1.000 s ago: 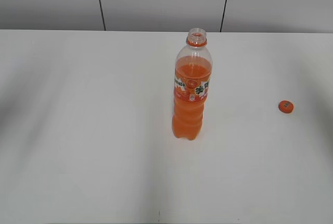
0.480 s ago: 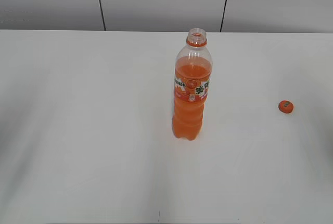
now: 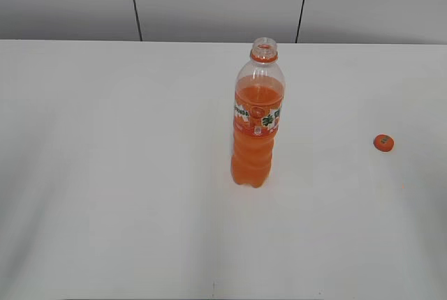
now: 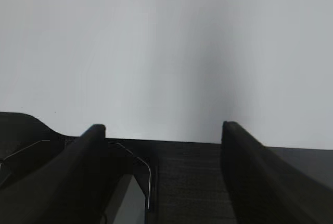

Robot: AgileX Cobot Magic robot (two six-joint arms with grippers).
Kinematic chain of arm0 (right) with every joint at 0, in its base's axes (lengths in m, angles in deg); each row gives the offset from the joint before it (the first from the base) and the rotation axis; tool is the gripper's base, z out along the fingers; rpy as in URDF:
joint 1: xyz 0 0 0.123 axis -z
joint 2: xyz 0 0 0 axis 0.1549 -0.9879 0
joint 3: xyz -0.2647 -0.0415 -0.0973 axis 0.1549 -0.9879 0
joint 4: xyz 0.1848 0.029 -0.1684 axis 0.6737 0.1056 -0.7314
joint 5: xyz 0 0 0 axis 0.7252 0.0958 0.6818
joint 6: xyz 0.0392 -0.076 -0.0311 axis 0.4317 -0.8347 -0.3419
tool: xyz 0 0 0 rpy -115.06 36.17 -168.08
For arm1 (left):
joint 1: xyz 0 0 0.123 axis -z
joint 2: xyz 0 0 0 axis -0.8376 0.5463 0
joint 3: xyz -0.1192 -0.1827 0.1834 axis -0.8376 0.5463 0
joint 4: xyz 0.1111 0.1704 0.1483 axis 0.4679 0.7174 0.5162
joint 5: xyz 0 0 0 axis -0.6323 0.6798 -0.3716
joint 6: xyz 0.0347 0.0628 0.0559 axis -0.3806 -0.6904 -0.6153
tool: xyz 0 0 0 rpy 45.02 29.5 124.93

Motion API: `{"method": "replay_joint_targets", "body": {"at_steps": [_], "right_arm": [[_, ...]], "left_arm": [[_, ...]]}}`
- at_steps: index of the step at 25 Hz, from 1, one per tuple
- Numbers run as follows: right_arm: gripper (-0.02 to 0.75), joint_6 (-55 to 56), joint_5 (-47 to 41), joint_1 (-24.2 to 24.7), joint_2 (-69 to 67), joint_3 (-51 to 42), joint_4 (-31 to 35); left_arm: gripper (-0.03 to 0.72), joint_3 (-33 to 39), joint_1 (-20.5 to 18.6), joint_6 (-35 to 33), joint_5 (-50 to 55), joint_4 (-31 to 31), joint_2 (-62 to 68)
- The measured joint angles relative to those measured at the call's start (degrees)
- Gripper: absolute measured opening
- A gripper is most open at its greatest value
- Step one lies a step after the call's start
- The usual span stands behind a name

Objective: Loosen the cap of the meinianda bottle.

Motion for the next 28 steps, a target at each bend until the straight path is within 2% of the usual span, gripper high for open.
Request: {"method": "replay_joint_targets", "body": {"at_steps": [7, 12, 18, 28], "right_arm": [[0.514, 0.0, -0.1, 0.0, 7.2, -5.7, 0.2], [0.514, 0.0, -0.9, 0.0, 12.0, -6.5, 0.3], [0.514, 0.1, -1.6, 0.0, 17.1, -7.2, 0.4], [0.514, 0.2, -1.7, 0.0, 27.0, -7.2, 0.4]], "left_arm": [[0.562, 0.2, 0.0, 0.0, 0.0, -0.3, -8.2], [0.562, 0.2, 0.0, 0.0, 1.0, -0.3, -12.6], [0.562, 0.2, 0.0, 0.0, 8.6, 1.6, -15.8], [0.562, 1.3, 0.0, 0.0, 8.7, 2.7, -23.1]]}}
